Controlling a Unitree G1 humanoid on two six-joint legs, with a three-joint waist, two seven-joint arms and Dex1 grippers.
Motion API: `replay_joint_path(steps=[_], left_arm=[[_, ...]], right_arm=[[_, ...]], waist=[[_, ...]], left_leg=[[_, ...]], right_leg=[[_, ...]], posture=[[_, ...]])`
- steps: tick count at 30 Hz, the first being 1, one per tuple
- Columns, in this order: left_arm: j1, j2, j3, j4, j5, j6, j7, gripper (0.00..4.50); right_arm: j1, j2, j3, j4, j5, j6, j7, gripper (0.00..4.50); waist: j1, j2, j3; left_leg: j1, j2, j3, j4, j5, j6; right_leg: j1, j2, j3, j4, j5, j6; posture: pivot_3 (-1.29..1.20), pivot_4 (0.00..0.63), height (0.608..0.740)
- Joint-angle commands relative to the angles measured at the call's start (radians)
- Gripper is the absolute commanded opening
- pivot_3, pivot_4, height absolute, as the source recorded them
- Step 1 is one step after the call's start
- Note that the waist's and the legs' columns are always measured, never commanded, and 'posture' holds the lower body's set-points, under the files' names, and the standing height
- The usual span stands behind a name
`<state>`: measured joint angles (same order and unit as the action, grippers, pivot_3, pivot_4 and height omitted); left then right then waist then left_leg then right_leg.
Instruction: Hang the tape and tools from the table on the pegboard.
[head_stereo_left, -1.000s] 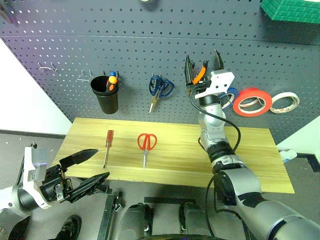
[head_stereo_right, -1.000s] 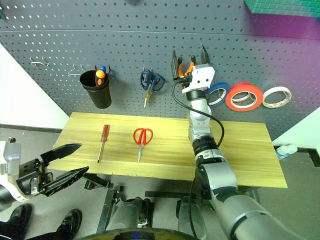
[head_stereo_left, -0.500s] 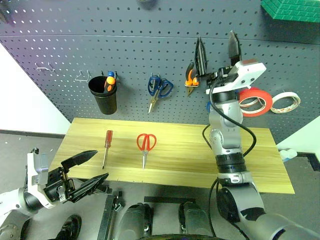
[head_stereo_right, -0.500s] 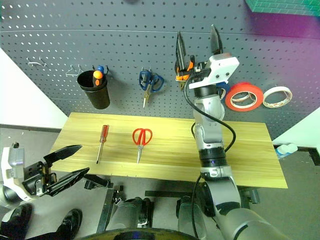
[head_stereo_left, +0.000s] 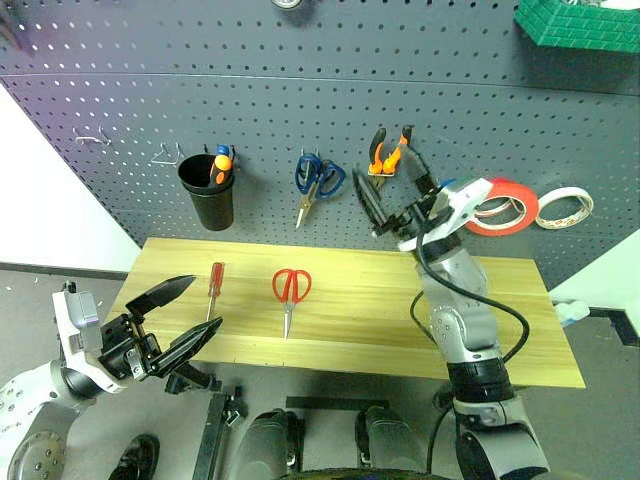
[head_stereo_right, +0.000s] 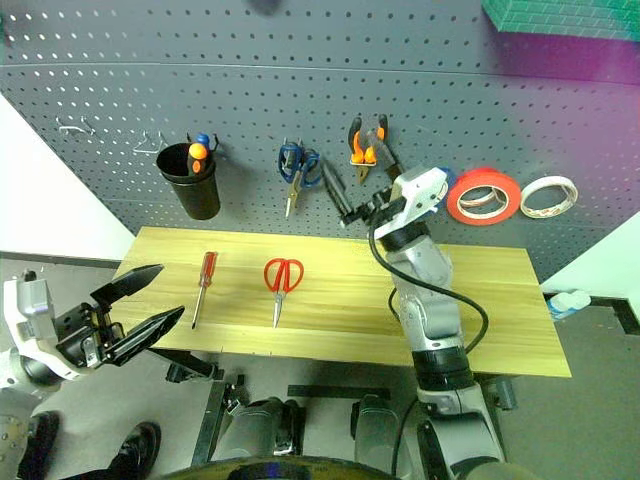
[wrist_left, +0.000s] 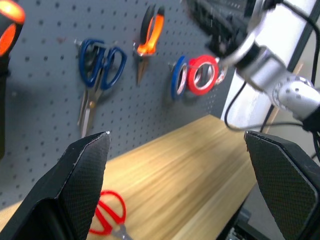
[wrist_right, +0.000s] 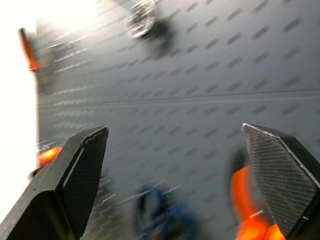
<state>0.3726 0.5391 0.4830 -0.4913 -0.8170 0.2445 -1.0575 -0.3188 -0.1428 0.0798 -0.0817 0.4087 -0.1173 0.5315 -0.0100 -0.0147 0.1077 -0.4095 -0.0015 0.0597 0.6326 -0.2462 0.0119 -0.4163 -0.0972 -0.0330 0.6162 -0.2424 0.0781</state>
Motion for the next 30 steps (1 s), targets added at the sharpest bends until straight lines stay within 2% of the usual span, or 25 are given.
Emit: replay_joint_path(steps=[1, 6, 14, 16, 19, 22, 24, 27, 30], left_arm=[[0.004, -0.015, -0.002, -0.045, -0.012, -0.031, 0.017, 4.5], [0.025, -0.031, -0.006, -0.074, -0.018, -0.03, 0.042, 4.5], [0.054, -0.021, -0.004, -0.072, 0.039, -0.03, 0.108, 4.5], [0.036, -0.016, -0.026, -0.051, 0.102, -0.032, 0.147, 4.5], [-0.029, -0.004, -0.107, 0.01, 0.148, 0.106, 0.28, 4.5], [-0.102, -0.018, -0.182, 0.062, 0.233, 0.138, 0.372, 4.5], [-0.149, -0.03, -0.228, 0.103, 0.287, 0.146, 0.417, 4.5], [-0.197, -0.056, -0.274, 0.16, 0.326, 0.157, 0.461, 4.5], [-0.266, -0.086, -0.343, 0.213, 0.354, 0.238, 0.514, 4.5]], right_arm=[[0.04, -0.02, 0.056, -0.063, 0.061, 0.08, 0.105, 4.48], [0.07, -0.042, 0.081, -0.012, 0.068, 0.151, 0.186, 4.48], [0.046, -0.037, 0.072, 0.044, 0.036, 0.196, 0.196, 4.48], [0.059, -0.074, 0.064, 0.023, 0.07, 0.218, 0.266, 4.48], [0.084, -0.186, 0.029, -0.013, 0.151, 0.31, 0.399, 4.48], [0.11, -0.276, -0.016, -0.066, 0.205, 0.356, 0.461, 4.48], [0.128, -0.326, -0.055, -0.107, 0.243, 0.396, 0.479, 4.48], [0.171, -0.401, -0.092, -0.146, 0.205, 0.404, 0.473, 4.48], [0.201, -0.461, -0.184, -0.15, 0.259, 0.452, 0.47, 4.48]], waist=[[0.0, -0.001, -0.003], [0.002, -0.002, -0.011], [0.011, -0.003, -0.017], [0.023, -0.003, -0.017], [0.044, -0.001, -0.017], [0.051, -0.002, -0.017], [0.05, -0.001, -0.016], [0.046, 0.0, -0.016], [0.046, 0.0, -0.016]], left_leg=[[0.001, 0.0, 0.0, 0.0, 0.0, 0.0], [0.002, 0.0, 0.0, 0.004, -0.002, -0.003], [0.002, 0.002, -0.001, 0.004, -0.002, -0.004], [0.002, 0.002, 0.0, 0.004, -0.002, -0.004], [0.002, 0.002, 0.0, 0.005, -0.002, -0.003], [0.002, 0.002, -0.001, 0.01, -0.003, -0.002], [0.001, 0.002, -0.002, 0.013, -0.003, -0.001], [0.001, 0.003, -0.002, 0.013, -0.004, -0.001], [0.001, 0.004, -0.001, 0.013, -0.004, -0.002]], right_leg=[[0.002, 0.0, 0.0, 0.0, 0.0, 0.0], [0.004, 0.0, 0.0, -0.001, 0.0, 0.0], [0.004, 0.0, 0.0, -0.001, 0.001, 0.0], [0.003, 0.0, 0.0, -0.001, 0.0, 0.0], [0.004, 0.0, -0.001, -0.002, 0.0, 0.0], [0.003, -0.001, -0.002, -0.002, 0.0, 0.0], [0.004, -0.001, -0.002, -0.002, 0.001, 0.0], [0.004, -0.002, -0.001, -0.002, 0.002, 0.0], [0.004, -0.002, -0.002, -0.002, 0.002, 0.0]], posture=[[0.1, 0.004, 0.74], [0.11, 0.004, 0.74], [0.13, 0.021, 0.74], [0.12, 0.026, 0.74], [0.1, 0.031, 0.74], [0.06, 0.037, 0.74], [0.04, 0.042, 0.74], [-0.01, 0.05, 0.74], [-0.04, 0.056, 0.74]])
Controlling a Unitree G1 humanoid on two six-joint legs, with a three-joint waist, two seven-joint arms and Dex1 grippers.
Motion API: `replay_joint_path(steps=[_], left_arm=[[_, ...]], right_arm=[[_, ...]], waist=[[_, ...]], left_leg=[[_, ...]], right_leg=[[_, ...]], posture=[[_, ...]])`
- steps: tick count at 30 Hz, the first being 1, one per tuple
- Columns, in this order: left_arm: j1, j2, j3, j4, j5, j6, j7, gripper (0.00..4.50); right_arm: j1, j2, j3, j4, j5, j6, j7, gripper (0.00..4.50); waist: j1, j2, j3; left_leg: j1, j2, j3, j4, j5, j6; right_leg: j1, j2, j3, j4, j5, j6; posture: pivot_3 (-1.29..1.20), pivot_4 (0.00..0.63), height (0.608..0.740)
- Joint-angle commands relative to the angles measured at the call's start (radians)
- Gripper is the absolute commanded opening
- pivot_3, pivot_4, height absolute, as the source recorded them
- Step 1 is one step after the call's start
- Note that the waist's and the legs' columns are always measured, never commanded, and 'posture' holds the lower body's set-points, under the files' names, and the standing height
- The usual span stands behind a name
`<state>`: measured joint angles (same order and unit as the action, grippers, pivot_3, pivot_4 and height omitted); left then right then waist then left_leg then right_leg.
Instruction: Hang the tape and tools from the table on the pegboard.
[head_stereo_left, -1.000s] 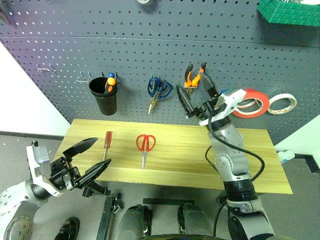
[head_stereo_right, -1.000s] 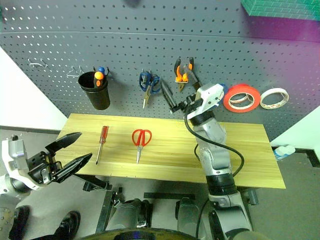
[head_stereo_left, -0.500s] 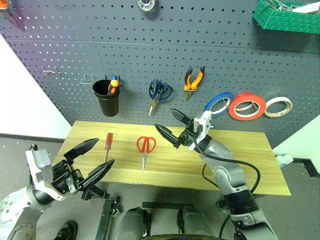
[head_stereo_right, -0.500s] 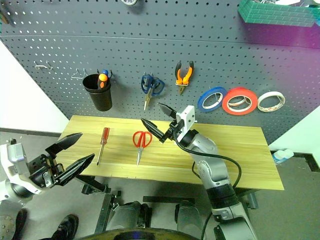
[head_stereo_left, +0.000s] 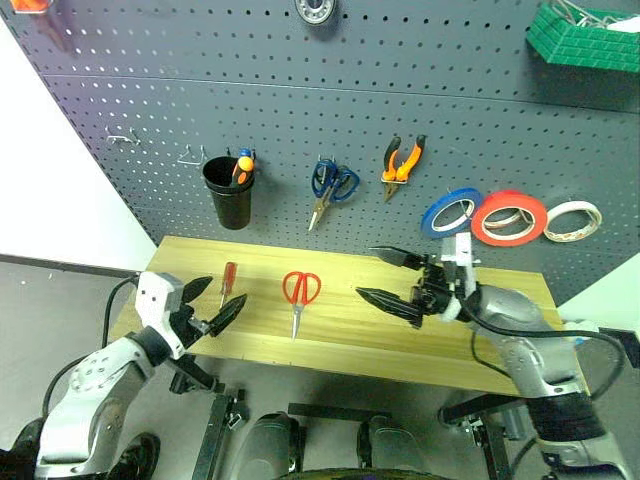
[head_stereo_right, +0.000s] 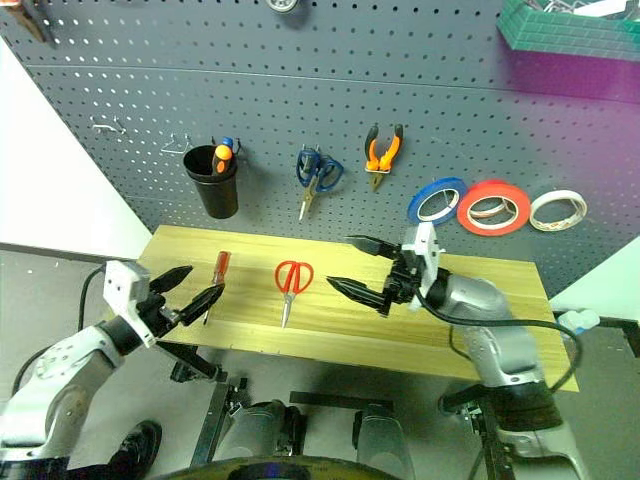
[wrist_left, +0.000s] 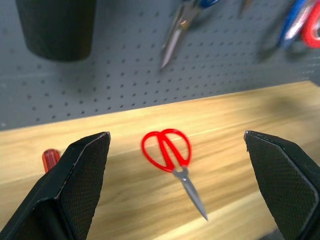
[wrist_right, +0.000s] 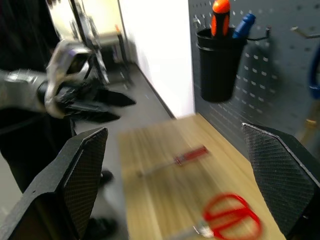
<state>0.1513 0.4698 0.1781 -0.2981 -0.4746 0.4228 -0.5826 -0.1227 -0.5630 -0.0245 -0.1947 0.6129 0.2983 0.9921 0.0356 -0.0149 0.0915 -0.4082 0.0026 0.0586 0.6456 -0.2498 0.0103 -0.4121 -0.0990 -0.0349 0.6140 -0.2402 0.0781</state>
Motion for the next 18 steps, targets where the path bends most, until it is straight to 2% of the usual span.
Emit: replay_joint_path(steps=[1, 5, 12, 18], left_arm=[[-0.075, -0.034, -0.055, 0.04, -0.011, 0.109, 0.045, 4.5], [-0.174, -0.08, -0.136, 0.113, 0.021, 0.175, 0.061, 4.5], [-0.262, -0.134, -0.23, 0.224, 0.132, 0.139, 0.101, 4.5], [-0.287, -0.16, -0.255, 0.255, 0.18, 0.149, 0.126, 4.5]], right_arm=[[0.022, -0.073, -0.112, -0.049, 0.083, 0.071, 0.023, 4.48], [0.15, -0.15, -0.185, -0.086, 0.105, 0.087, 0.085, 4.48], [0.362, -0.084, -0.306, -0.093, 0.076, -0.028, 0.051, 4.48], [0.531, -0.141, -0.426, -0.091, 0.107, -0.039, 0.165, 4.48]], waist=[[0.0, 0.002, 0.001], [0.004, 0.002, 0.002], [-0.03, 0.002, 0.002], [-0.057, 0.004, 0.004]], left_leg=[[-0.001, 0.0, 0.0, 0.0, 0.0, 0.0], [-0.002, 0.0, 0.0, 0.001, 0.002, 0.003], [-0.002, 0.001, 0.0, 0.003, 0.002, 0.003], [-0.001, 0.001, 0.0, 0.003, 0.001, 0.003]], right_leg=[[0.0, 0.0, 0.0, 0.0, 0.0, 0.0], [0.001, 0.0, -0.001, 0.0, 0.0, 0.0], [0.003, 0.001, -0.001, 0.001, 0.0, 0.0], [0.003, 0.001, -0.001, 0.001, 0.0, 0.0]], posture=[[-0.05, 0.059, 0.74], [-0.08, 0.068, 0.74], [-0.12, 0.079, 0.74], [-0.16, 0.083, 0.74]])
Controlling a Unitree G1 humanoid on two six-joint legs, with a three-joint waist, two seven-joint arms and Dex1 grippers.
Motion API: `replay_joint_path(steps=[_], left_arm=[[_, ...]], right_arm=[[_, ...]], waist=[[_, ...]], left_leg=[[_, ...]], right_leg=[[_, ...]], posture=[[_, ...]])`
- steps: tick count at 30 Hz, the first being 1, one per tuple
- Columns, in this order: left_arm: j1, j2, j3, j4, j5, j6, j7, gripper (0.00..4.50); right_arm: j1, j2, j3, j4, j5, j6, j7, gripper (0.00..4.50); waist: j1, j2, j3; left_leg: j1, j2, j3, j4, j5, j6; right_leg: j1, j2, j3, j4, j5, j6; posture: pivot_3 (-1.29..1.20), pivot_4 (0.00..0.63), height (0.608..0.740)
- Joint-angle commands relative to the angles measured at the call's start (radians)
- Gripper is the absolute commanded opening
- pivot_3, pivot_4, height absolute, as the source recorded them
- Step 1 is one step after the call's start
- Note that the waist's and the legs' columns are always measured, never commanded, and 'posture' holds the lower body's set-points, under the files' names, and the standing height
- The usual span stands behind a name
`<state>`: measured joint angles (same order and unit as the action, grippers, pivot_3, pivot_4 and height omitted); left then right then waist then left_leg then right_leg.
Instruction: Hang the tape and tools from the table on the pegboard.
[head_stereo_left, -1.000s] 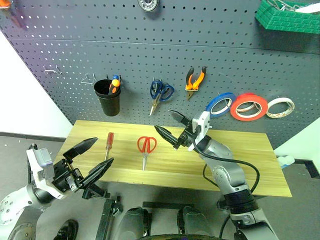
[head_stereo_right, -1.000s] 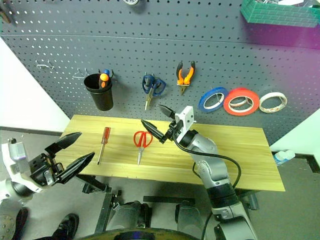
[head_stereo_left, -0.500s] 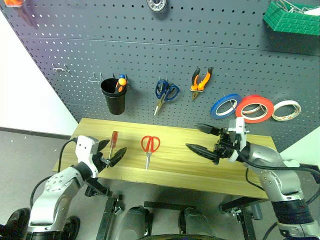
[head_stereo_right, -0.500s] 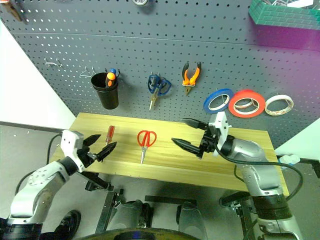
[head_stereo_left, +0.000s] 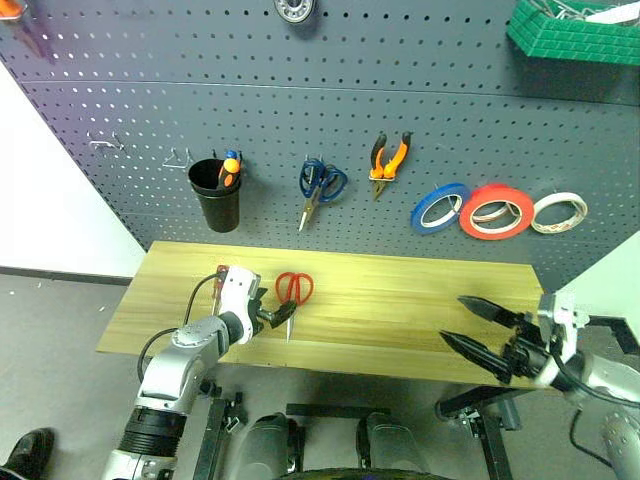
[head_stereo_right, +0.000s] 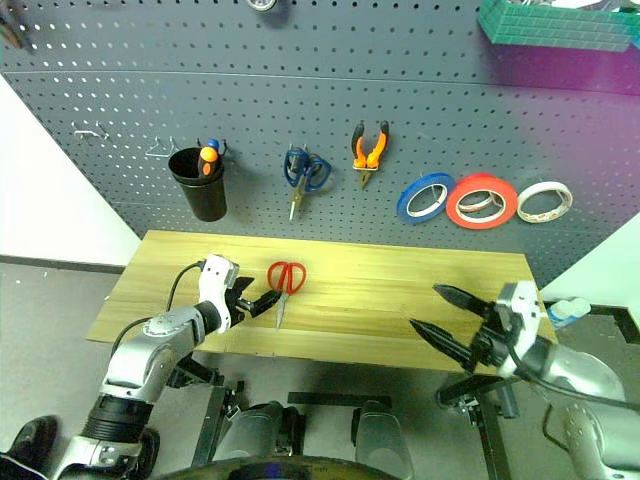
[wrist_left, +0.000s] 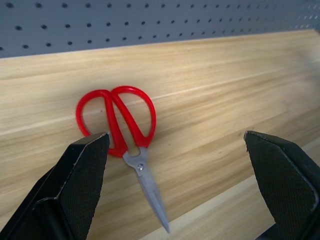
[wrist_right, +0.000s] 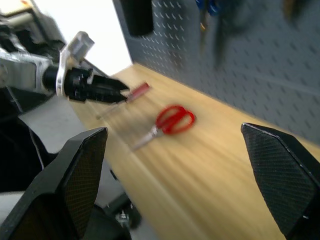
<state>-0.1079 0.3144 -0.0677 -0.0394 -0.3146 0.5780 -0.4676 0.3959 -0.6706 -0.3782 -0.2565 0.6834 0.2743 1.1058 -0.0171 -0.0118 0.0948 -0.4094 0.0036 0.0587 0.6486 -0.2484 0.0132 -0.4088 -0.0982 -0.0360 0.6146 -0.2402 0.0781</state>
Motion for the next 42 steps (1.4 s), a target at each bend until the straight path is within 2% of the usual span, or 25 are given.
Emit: replay_joint_path(steps=[1, 10, 14, 18, 22, 28, 33, 42], left_arm=[[-0.035, -0.004, -0.015, 0.005, 0.034, -0.002, 0.018, 4.5], [-0.099, -0.042, -0.034, 0.074, 0.122, 0.018, 0.104, 4.5], [-0.112, -0.054, -0.036, 0.097, 0.164, 0.088, 0.17, 4.5], [-0.135, -0.068, -0.044, 0.115, 0.164, 0.122, 0.161, 4.5], [-0.155, -0.112, 0.012, 0.112, 0.122, 0.224, 0.188, 4.5], [-0.151, -0.134, 0.016, 0.094, 0.123, 0.28, 0.204, 4.5], [-0.142, -0.147, 0.001, 0.079, 0.135, 0.295, 0.215, 4.5], [-0.149, -0.14, -0.042, 0.093, 0.166, 0.277, 0.212, 4.5]], right_arm=[[0.018, -0.041, -0.083, -0.015, 0.037, -0.02, 0.07, 4.48], [-0.046, -0.074, -0.051, 0.285, -0.062, -0.18, 0.287, 4.48], [-0.059, -0.062, -0.02, 0.393, -0.101, -0.273, 0.383, 4.48], [-0.059, -0.036, -0.01, 0.516, -0.133, -0.41, 0.461, 4.48], [-0.069, -0.022, -0.006, 0.627, -0.137, -0.532, 0.505, 4.48], [-0.038, -0.096, 0.021, 0.565, 0.034, -0.479, 0.509, 4.48], [0.005, -0.14, 0.02, 0.426, 0.157, -0.398, 0.509, 4.48], [0.034, -0.095, -0.063, 0.222, 0.176, -0.324, 0.48, 4.48]], waist=[[-0.008, 0.0, 0.001], [-0.027, -0.002, 0.004], [-0.027, 0.0, 0.005], [-0.025, 0.0, 0.008], [-0.027, 0.0, 0.011], [-0.032, 0.003, 0.016], [-0.027, 0.002, 0.017], [-0.027, 0.001, 0.026]], left_leg=[[0.0, 0.0, 0.0, 0.0, 0.0, 0.0], [0.001, 0.001, 0.0, 0.001, -0.001, -0.002], [0.001, 0.001, 0.0, 0.0, 0.0, 0.0], [0.001, 0.001, 0.0, 0.001, 0.0, 0.0], [0.001, 0.001, -0.001, 0.002, -0.001, -0.002], [0.002, 0.002, -0.001, 0.001, -0.001, -0.002], [0.002, 0.002, -0.002, 0.002, -0.001, -0.002], [0.001, 0.001, -0.002, 0.001, -0.001, -0.003]], right_leg=[[0.0, 0.0, 0.0, 0.0, 0.0, 0.0], [0.001, 0.0, -0.003, 0.0, 0.0, 0.0], [0.001, 0.001, -0.003, 0.0, 0.0, 0.0], [0.001, 0.001, -0.004, 0.0, 0.0, 0.0], [0.0, 0.0, -0.004, 0.0, 0.0, 0.0], [0.001, 0.0, -0.004, 0.001, 0.0, 0.0], [0.001, 0.0, -0.004, 0.001, 0.0, -0.001], [0.0, -0.001, -0.004, 0.0, 0.0, 0.0]], posture=[[-0.16, 0.083, 0.74], [-0.17, 0.086, 0.74], [-0.17, 0.093, 0.74], [-0.18, 0.1, 0.74], [-0.18, 0.108, 0.74], [-0.19, 0.109, 0.74], [-0.2, 0.112, 0.74], [-0.2, 0.13, 0.74]])
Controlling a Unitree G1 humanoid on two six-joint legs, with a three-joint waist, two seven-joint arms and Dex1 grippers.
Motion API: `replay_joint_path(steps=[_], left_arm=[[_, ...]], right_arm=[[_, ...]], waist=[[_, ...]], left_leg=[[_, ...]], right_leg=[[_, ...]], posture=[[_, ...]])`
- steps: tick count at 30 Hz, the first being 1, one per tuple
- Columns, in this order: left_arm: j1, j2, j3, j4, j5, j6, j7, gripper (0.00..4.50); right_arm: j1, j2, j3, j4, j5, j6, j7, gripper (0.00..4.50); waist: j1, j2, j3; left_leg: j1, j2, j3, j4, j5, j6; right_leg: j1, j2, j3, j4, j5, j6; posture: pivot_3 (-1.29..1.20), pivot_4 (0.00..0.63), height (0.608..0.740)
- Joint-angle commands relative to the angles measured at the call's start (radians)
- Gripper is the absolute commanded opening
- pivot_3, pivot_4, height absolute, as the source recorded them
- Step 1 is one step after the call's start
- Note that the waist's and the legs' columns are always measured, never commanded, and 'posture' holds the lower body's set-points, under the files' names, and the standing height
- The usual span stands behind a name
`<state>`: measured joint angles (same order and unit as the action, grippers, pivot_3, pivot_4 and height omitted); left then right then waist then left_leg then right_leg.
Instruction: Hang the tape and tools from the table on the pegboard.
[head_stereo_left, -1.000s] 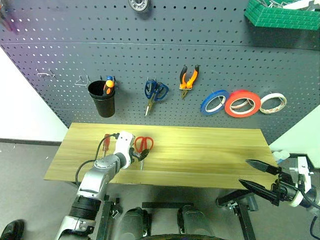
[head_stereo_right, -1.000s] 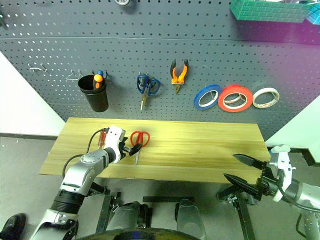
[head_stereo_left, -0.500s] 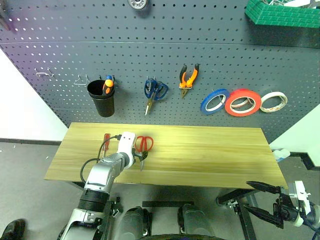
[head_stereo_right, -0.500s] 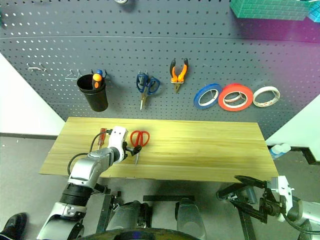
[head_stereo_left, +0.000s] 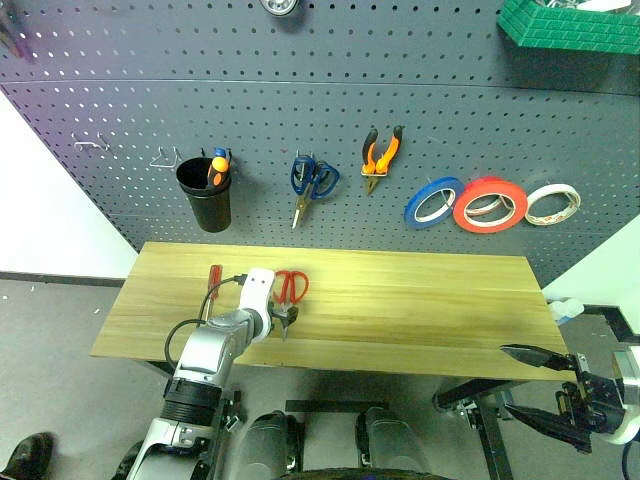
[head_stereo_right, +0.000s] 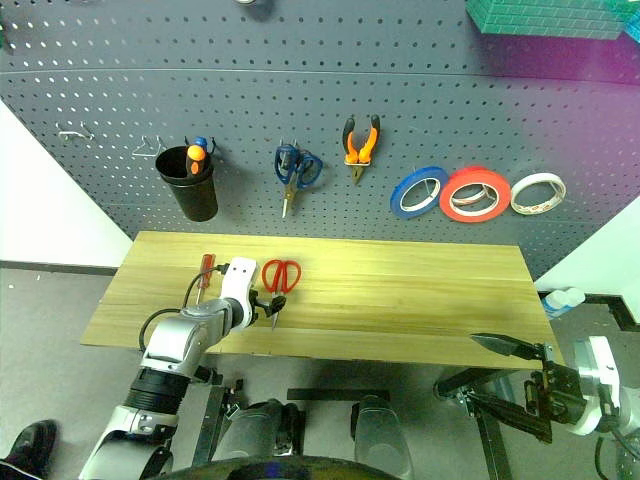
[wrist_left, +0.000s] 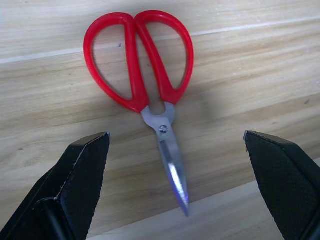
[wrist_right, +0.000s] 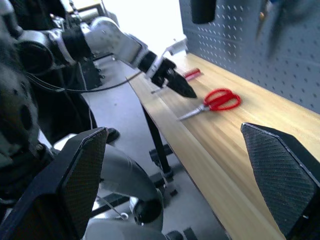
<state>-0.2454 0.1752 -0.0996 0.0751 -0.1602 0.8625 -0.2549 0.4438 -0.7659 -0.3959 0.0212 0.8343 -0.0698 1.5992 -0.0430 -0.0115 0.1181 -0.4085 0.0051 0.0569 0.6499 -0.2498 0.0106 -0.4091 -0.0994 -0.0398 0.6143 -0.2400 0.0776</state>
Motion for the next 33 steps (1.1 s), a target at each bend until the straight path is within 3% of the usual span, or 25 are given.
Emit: replay_joint_path(steps=[1, 14, 28, 33], left_arm=[[-0.012, -0.002, -0.012, -0.02, 0.012, -0.003, 0.001, 4.5], [-0.094, -0.022, -0.034, 0.099, 0.075, -0.009, 0.055, 4.5], [-0.181, -0.047, -0.043, 0.273, 0.13, -0.045, 0.077, 4.5], [-0.218, -0.059, -0.045, 0.339, 0.141, -0.066, 0.075, 4.5]], right_arm=[[-0.021, 0.004, -0.049, -0.06, 0.019, 0.022, -0.017, 4.48], [-0.165, -0.019, -0.043, -0.055, -0.012, 0.181, -0.082, 4.48], [-0.084, 0.025, -0.044, -0.403, 0.025, 0.347, -0.328, 4.48], [0.007, 0.031, -0.113, -0.493, 0.062, 0.376, -0.348, 4.48]], waist=[[-0.002, 0.0, 0.004], [0.004, -0.003, 0.03], [-0.001, -0.004, 0.071], [0.003, -0.003, 0.075]], left_leg=[[0.0, 0.0, 0.0, 0.0, 0.0, 0.0], [-0.002, 0.0, 0.0, -0.001, 0.001, 0.002], [-0.005, 0.0, 0.0, -0.002, 0.001, 0.003], [-0.008, 0.0, 0.0, -0.003, 0.001, 0.003]], right_leg=[[0.0, -0.001, 0.0, 0.0, 0.0, 0.0], [-0.001, -0.003, -0.002, 0.0, 0.0, -0.001], [-0.004, -0.006, -0.002, 0.0, 0.001, -0.001], [-0.006, -0.009, -0.007, -0.001, 0.0, 0.0]], posture=[[-0.2, 0.13, 0.74], [-0.2, 0.175, 0.74], [-0.24, 0.217, 0.74], [-0.25, 0.226, 0.74]])
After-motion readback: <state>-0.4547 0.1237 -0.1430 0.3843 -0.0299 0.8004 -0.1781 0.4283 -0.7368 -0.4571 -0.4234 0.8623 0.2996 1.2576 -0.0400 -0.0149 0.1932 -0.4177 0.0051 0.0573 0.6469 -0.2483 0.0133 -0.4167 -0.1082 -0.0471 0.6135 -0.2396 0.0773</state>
